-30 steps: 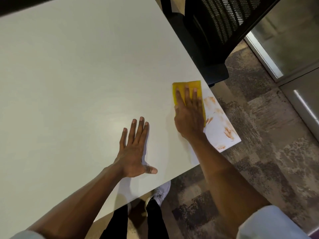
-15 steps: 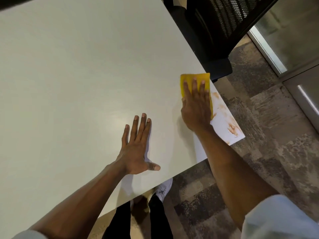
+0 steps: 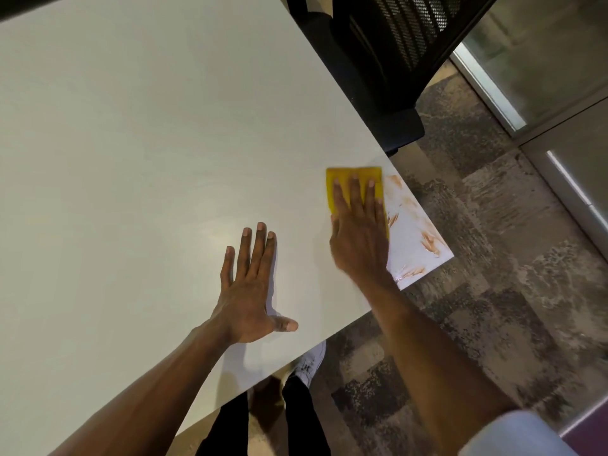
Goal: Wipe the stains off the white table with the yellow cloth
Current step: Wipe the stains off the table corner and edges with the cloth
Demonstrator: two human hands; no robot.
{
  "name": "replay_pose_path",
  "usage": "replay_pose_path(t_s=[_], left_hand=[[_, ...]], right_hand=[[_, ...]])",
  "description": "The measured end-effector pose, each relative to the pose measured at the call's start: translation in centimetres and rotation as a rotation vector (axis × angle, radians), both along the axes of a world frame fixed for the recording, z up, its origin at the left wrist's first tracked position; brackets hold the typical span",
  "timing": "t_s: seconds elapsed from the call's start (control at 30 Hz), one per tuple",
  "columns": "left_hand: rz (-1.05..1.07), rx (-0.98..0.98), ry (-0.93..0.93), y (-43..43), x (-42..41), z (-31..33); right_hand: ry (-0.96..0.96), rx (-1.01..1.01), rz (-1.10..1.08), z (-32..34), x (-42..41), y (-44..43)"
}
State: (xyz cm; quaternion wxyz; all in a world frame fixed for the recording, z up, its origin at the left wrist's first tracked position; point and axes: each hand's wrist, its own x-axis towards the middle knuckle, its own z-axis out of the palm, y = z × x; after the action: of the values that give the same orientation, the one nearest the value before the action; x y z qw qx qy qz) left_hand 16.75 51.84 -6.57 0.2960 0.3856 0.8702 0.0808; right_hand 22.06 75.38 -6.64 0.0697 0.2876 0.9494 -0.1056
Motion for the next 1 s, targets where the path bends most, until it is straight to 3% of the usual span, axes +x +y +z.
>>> replay_pose_path(t_s=[0.17,0.4,0.7,0.9,1.0], left_hand=[[-0.006,0.015,0.005,-0.1,0.0,-0.2],[0.014,0.054,0.009,-0.1,0.2,-0.5],[-0.003,0.049,0.047,-0.3,0.2,-1.2],[0.016,0.07,0.038,-0.4,0.1,-1.4],[0.006,0.051,0.046,-0.3,0.1,-1.2]], right_hand=[[0.009,-0.036,-0.054,0.2,-1.7,1.6],[-0.014,-0.053,0.02,0.8,8.4,-5.9],[-0.007,-0.023,-0.056,0.1,1.6,0.9],[-0.006,-0.044,0.022,0.5,9.4,-6.5],[-0.021,-0.048,0.038,0.5,9.8,-5.2]])
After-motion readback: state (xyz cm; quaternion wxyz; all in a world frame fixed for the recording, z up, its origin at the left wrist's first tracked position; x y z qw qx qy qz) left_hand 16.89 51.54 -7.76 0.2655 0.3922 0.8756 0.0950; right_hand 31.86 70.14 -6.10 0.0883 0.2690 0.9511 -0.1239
